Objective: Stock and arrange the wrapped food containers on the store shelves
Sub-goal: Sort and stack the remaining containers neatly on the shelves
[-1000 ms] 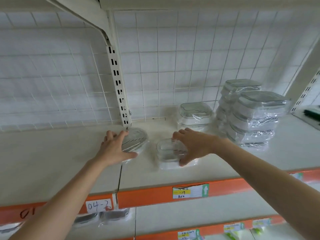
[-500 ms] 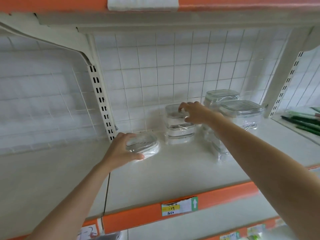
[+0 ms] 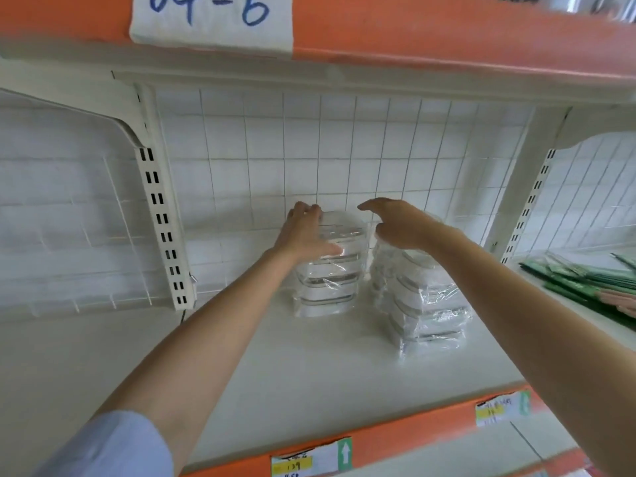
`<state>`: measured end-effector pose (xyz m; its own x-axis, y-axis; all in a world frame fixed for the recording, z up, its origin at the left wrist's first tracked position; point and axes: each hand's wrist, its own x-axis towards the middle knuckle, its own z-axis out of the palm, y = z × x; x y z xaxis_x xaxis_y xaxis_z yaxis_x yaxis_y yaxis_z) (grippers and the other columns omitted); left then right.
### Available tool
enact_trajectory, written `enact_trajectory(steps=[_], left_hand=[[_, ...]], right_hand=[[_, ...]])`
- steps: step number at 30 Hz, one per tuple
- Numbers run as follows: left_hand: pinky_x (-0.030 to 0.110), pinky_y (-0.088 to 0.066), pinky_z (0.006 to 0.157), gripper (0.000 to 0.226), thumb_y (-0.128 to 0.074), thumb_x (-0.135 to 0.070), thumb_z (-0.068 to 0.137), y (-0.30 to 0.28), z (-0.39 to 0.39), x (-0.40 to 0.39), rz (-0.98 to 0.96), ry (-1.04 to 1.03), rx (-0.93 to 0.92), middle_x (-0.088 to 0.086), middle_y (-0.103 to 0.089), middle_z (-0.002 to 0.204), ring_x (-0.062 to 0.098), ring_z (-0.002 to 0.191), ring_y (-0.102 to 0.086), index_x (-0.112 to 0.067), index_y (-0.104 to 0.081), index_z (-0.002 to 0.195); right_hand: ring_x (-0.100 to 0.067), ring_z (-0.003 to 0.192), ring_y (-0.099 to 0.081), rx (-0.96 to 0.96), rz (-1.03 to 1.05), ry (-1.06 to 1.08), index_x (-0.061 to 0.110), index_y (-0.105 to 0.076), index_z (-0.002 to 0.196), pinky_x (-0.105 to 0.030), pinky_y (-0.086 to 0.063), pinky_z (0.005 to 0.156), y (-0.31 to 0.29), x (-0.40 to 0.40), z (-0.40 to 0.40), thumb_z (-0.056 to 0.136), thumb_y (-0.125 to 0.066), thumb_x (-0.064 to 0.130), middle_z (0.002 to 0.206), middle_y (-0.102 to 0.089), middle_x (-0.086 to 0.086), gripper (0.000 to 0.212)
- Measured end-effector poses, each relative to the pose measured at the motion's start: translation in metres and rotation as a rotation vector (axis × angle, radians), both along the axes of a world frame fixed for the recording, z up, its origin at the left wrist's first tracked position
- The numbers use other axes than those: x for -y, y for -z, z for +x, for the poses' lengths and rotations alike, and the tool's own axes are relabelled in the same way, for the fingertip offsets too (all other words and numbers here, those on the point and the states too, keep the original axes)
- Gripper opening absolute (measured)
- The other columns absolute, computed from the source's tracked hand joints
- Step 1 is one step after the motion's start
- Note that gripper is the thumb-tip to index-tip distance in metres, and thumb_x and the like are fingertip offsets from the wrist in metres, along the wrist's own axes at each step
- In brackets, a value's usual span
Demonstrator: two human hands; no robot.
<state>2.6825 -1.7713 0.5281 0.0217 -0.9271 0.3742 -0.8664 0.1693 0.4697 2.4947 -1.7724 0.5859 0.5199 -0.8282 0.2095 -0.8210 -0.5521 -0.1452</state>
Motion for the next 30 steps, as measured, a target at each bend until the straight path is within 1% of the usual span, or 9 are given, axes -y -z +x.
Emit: enact_trajectory(steps=[8, 11, 14, 16, 18, 20, 23, 27, 30], left_hand=[[0.039, -0.029, 0.108, 0.09, -0.077, -0.057, 0.065, 0.003, 0.013, 0.011, 0.11, 0.007, 0.042, 0.007, -0.029, 0.137, 0.025, 0.132, -0.025, -0.027, -0.036, 0.14], [0.041, -0.023, 0.114, 0.107, -0.077, -0.062, 0.062, 0.013, 0.018, 0.001, 0.073, -0.001, -0.151, 0.004, -0.019, 0.142, 0.021, 0.136, -0.015, -0.029, -0.022, 0.147], [0.03, -0.016, 0.113, 0.11, -0.079, -0.058, 0.061, 0.041, 0.015, -0.01, -0.116, -0.067, -0.321, 0.003, -0.018, 0.136, 0.012, 0.132, -0.01, -0.019, -0.02, 0.145], [0.027, -0.019, 0.108, 0.105, -0.083, -0.05, 0.061, 0.061, 0.012, -0.015, -0.119, -0.098, -0.359, 0.005, -0.022, 0.133, 0.012, 0.129, -0.016, -0.014, -0.025, 0.141], [0.025, -0.029, 0.101, 0.095, -0.086, -0.041, 0.061, 0.073, 0.012, -0.014, -0.022, -0.083, -0.431, 0.007, -0.035, 0.132, 0.019, 0.127, -0.034, -0.013, -0.035, 0.137], [0.024, -0.041, 0.089, 0.07, -0.086, -0.033, 0.064, 0.076, 0.014, -0.011, -0.016, -0.068, -0.503, 0.0, -0.055, 0.115, 0.019, 0.112, -0.054, -0.015, -0.053, 0.122], [0.018, -0.04, 0.076, 0.05, -0.086, -0.03, 0.065, 0.074, 0.016, -0.01, -0.035, -0.061, -0.518, -0.011, -0.06, 0.094, 0.012, 0.092, -0.06, -0.018, -0.062, 0.108], [0.013, -0.039, 0.071, 0.053, -0.084, -0.032, 0.067, 0.075, 0.017, -0.011, -0.049, -0.06, -0.526, -0.013, -0.059, 0.099, 0.009, 0.09, -0.058, -0.019, -0.062, 0.113], [0.02, -0.045, 0.083, 0.074, -0.086, -0.036, 0.064, 0.084, 0.017, -0.011, -0.037, -0.06, -0.546, -0.005, -0.053, 0.117, 0.012, 0.099, -0.056, -0.015, -0.052, 0.126]], right_hand=[[-0.023, 0.135, -0.035, -0.069, 0.041, -0.021, 0.016, -0.032, 0.145, -0.031, -0.027, 0.11, 0.015, 0.011, 0.003, 0.088, -0.042, -0.005, 0.15, -0.034, -0.004, 0.062], [-0.024, 0.13, -0.04, -0.103, 0.042, -0.068, 0.02, -0.029, 0.146, -0.038, -0.035, 0.108, 0.017, 0.016, 0.014, 0.088, -0.051, 0.002, 0.147, -0.036, -0.005, 0.065], [-0.025, 0.132, -0.039, -0.145, 0.003, -0.066, 0.024, -0.026, 0.147, -0.043, -0.038, 0.105, 0.022, 0.023, 0.025, 0.09, -0.057, 0.013, 0.148, -0.034, -0.004, 0.066], [-0.025, 0.129, -0.041, -0.146, -0.024, -0.042, 0.025, -0.03, 0.145, -0.043, -0.041, 0.102, 0.026, 0.026, 0.03, 0.089, -0.061, 0.019, 0.144, -0.041, -0.003, 0.064], [-0.025, 0.123, -0.046, -0.12, -0.043, -0.024, 0.026, -0.036, 0.141, -0.042, -0.044, 0.098, 0.027, 0.028, 0.032, 0.087, -0.065, 0.022, 0.137, -0.048, -0.004, 0.062], [-0.024, 0.118, -0.048, -0.118, -0.059, -0.029, 0.027, -0.04, 0.138, -0.041, -0.046, 0.095, 0.026, 0.029, 0.033, 0.085, -0.067, 0.024, 0.129, -0.052, -0.005, 0.059], [-0.024, 0.117, -0.046, -0.128, -0.076, -0.031, 0.027, -0.04, 0.138, -0.039, -0.046, 0.093, 0.026, 0.029, 0.034, 0.085, -0.067, 0.025, 0.125, -0.052, -0.005, 0.059], [-0.023, 0.12, -0.044, -0.132, -0.103, -0.038, 0.026, -0.04, 0.139, -0.038, -0.043, 0.092, 0.025, 0.027, 0.036, 0.086, -0.067, 0.027, 0.126, -0.052, -0.005, 0.059], [-0.024, 0.122, -0.042, -0.134, -0.127, -0.02, 0.027, -0.039, 0.139, -0.037, -0.043, 0.091, 0.028, 0.026, 0.036, 0.088, -0.064, 0.028, 0.129, -0.05, -0.004, 0.057]])
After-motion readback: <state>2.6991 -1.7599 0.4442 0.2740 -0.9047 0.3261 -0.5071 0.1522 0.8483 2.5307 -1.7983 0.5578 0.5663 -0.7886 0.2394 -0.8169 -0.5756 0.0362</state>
